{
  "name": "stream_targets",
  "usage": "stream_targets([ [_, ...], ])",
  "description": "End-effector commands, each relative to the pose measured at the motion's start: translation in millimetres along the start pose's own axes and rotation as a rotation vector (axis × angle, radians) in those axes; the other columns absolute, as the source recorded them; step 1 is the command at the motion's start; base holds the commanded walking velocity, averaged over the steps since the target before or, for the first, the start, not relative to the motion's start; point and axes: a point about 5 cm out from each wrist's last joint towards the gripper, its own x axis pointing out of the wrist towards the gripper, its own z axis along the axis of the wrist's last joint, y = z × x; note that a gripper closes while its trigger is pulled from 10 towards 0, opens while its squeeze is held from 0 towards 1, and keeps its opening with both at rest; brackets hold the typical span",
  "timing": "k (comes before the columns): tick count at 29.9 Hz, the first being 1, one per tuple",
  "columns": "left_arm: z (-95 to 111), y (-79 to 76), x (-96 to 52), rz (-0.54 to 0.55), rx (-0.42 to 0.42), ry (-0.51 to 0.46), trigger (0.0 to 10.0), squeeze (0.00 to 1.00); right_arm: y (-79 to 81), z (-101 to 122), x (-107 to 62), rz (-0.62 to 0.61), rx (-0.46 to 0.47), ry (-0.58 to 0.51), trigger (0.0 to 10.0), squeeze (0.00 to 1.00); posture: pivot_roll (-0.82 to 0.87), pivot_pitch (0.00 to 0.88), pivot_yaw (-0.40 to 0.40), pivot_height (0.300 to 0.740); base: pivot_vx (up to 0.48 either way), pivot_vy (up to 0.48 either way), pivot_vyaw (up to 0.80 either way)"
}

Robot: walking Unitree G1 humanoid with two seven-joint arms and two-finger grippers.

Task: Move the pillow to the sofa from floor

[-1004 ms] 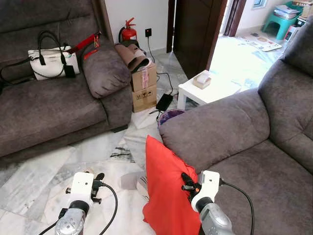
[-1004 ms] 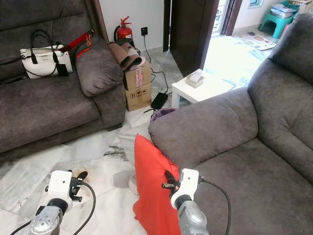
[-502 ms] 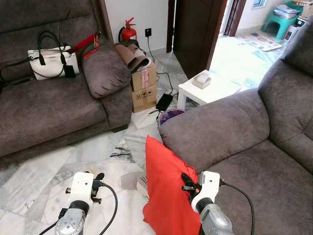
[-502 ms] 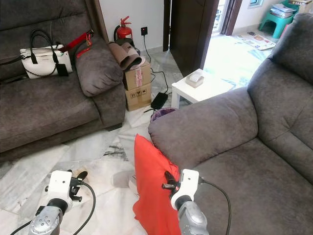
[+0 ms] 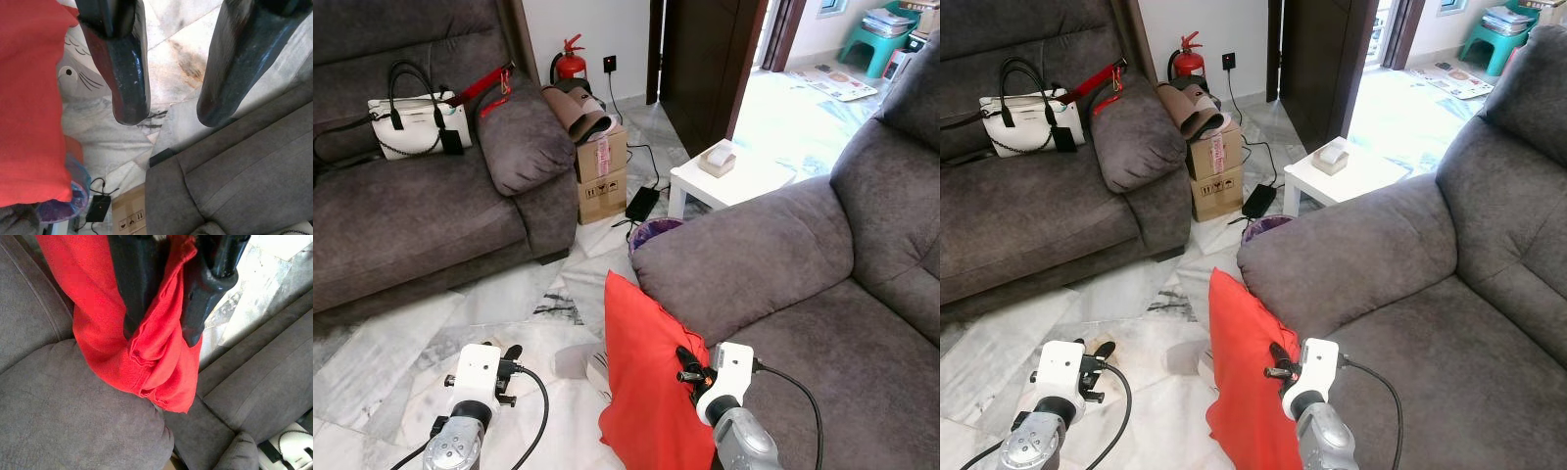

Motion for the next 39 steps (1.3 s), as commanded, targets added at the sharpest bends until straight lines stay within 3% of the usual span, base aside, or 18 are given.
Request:
stream_targets([
  [1,-2.9,-0.3,-3.5,-0.005,0.022,0.008,10.0,0.0,4.4,14.7,3.9,0.031,-0.018,-0.089,10.0,0.0,0.15,0.132,0.029,0.74,-0.247,0.0,0.0],
  [27,-3.6,0.5,-4.8,-0.003,0.026,0.008,10.0,0.0,6.5,12.7,3.7,0.039,-0.013,-0.086,10.0,0.0,0.15,0.134,0.029,0.74,-0.244,0.0,0.0],
  [39,-3.9,0.9,-4.9,-0.001,0.029,0.012,10.0,0.0,5.3,9.5,3.5,0.028,-0.016,-0.056,10.0,0.0,0.15,0.132,0.029,0.74,0.0,0.0,0.0],
])
